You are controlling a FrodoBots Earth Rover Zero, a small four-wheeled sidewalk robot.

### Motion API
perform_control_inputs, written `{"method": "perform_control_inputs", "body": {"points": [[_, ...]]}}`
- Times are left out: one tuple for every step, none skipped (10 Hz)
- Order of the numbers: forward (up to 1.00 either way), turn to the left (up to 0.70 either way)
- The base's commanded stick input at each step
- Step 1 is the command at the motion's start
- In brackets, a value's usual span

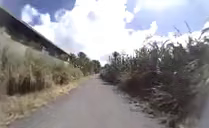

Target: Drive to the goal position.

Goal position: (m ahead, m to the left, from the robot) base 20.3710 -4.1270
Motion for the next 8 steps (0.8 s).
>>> {"method": "perform_control_inputs", "body": {"points": [[0.85,0.31],[0.85,0.26],[0.85,0.21],[0.85,0.00],[0.85,0.00],[0.85,0.00],[0.85,0.00],[0.85,0.00]]}}
